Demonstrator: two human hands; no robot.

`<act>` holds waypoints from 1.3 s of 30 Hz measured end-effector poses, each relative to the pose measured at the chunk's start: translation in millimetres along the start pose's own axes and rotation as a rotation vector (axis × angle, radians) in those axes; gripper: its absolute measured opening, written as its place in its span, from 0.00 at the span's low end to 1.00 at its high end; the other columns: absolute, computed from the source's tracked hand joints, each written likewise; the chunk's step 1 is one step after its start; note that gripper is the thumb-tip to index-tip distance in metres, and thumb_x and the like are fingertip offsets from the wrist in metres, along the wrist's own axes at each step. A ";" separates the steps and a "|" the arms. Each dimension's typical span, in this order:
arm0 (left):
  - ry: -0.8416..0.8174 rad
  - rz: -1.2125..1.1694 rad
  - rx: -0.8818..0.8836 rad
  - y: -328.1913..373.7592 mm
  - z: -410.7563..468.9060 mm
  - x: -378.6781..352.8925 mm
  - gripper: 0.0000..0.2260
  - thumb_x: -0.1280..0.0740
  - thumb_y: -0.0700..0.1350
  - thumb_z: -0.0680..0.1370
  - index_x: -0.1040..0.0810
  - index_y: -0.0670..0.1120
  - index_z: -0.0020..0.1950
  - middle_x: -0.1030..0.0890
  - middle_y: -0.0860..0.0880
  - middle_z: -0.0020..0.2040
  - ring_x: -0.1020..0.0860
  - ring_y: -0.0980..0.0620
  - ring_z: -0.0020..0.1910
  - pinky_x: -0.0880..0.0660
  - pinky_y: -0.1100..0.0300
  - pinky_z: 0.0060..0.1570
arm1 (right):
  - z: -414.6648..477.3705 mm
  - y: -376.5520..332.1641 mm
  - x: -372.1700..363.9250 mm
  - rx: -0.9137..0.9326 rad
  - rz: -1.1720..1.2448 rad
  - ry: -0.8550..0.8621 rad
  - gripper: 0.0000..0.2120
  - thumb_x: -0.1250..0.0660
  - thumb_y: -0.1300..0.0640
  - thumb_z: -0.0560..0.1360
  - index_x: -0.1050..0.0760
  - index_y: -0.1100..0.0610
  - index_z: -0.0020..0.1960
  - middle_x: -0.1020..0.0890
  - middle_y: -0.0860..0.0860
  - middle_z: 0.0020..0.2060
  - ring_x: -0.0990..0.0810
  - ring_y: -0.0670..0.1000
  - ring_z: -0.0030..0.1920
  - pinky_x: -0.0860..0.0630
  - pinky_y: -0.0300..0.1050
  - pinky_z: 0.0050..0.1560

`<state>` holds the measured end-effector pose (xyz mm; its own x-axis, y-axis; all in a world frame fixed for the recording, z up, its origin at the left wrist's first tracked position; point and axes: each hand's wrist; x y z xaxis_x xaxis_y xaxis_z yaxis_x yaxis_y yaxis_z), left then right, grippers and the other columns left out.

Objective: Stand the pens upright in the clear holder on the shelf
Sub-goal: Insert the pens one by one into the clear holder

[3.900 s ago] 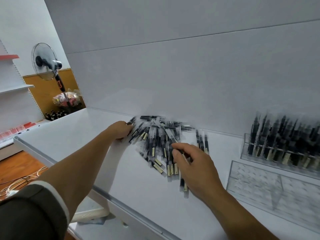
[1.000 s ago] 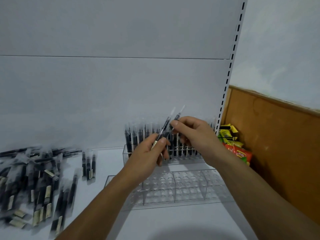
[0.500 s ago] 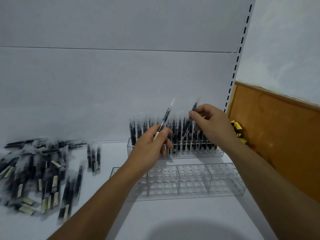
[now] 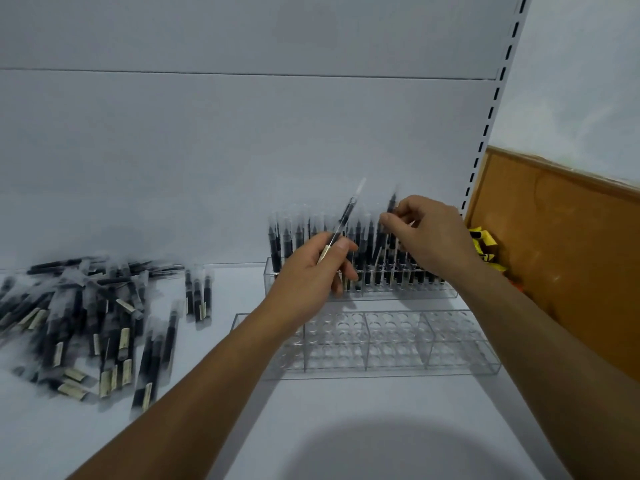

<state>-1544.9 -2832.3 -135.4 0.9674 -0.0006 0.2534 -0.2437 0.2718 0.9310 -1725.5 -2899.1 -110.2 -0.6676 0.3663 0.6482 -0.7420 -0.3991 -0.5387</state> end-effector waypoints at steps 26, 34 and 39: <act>-0.123 0.233 -0.048 -3.7 -0.2 -3.8 0.10 0.42 0.55 0.82 0.24 0.53 0.51 0.17 0.53 0.40 0.20 0.55 0.36 0.23 0.54 0.44 | -23.6 -29.8 12.7 -0.204 0.713 -0.309 0.06 0.32 0.56 0.78 0.20 0.57 0.45 0.16 0.49 0.38 0.24 0.45 0.30 0.28 0.36 0.30; -0.027 0.936 -0.259 -10.3 -4.1 -11.0 0.18 0.42 0.56 0.81 0.28 0.52 0.69 0.24 0.55 0.64 0.28 0.54 0.62 0.32 0.56 0.62 | -7.9 -10.9 27.3 -0.097 0.324 0.078 0.07 0.32 0.51 0.78 0.21 0.55 0.48 0.16 0.48 0.41 0.19 0.46 0.32 0.23 0.45 0.37; -0.072 0.997 -0.206 -11.3 -2.7 -12.5 0.20 0.45 0.58 0.81 0.30 0.52 0.71 0.27 0.53 0.68 0.31 0.53 0.67 0.33 0.53 0.65 | -5.6 -0.4 19.9 -0.028 0.100 0.032 0.07 0.32 0.49 0.77 0.21 0.52 0.48 0.18 0.45 0.40 0.19 0.47 0.38 0.20 0.48 0.43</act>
<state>-1554.0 -2832.8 -149.8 0.3221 0.2608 0.9100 -0.9129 0.3401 0.2257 -1738.8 -2887.0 -100.1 -0.7399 0.3529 0.5727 -0.6724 -0.4114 -0.6153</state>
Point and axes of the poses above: each hand's wrist, its own z-axis towards the middle knuckle, its own x-axis out of the back of the hand, y = z × x
